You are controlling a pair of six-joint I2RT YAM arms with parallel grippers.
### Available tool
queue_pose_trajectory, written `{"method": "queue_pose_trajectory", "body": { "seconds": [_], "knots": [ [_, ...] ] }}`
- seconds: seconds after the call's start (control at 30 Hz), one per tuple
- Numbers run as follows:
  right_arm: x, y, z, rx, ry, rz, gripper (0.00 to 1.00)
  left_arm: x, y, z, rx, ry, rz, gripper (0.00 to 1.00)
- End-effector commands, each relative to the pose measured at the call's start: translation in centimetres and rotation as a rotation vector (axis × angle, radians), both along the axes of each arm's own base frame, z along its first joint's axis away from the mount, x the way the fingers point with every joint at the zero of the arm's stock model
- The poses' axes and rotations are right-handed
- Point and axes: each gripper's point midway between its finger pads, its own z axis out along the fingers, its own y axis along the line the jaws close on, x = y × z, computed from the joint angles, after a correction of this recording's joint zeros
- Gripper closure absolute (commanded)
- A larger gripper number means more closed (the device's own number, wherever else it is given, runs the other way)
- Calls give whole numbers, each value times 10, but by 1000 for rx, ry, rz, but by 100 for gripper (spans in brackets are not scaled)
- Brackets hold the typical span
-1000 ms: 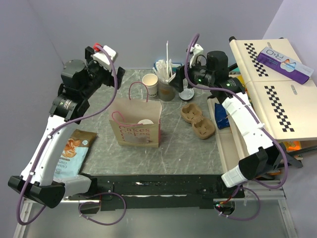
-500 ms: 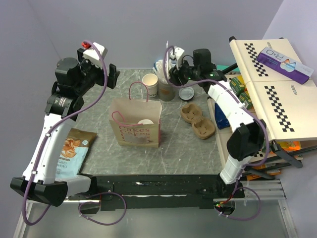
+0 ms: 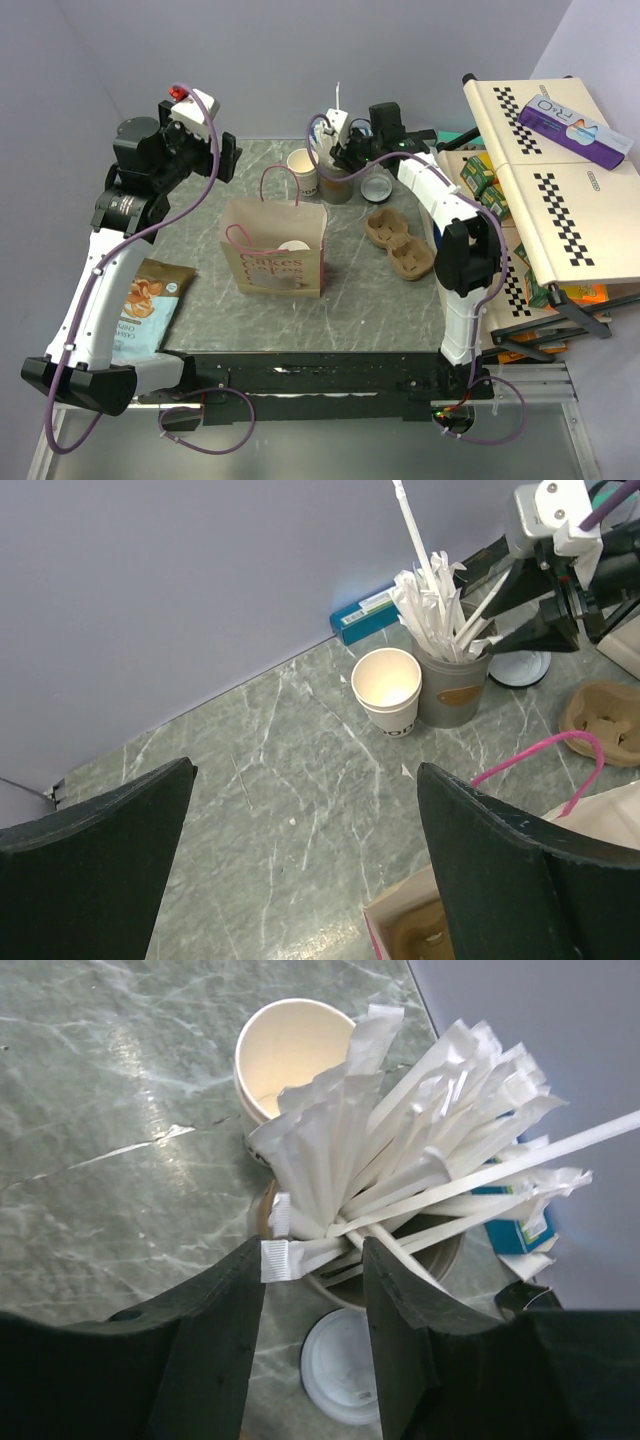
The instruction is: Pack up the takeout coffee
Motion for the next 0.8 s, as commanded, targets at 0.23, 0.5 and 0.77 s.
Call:
{"method": "queue_pose_trajectory", "body": {
  "seconds": [0.23,0.5,0.77],
  "knots": [
    [9,4,9,-39,-63,58,75,9,3,9,4,-22,13,1],
    [-2,0,32,-21,-81,47,100,11,2,4,-4,-9,3,1],
    [-34,-12,118,70,-212,7,100,9,3,0,-11,-15,8,0]
  ]
}}
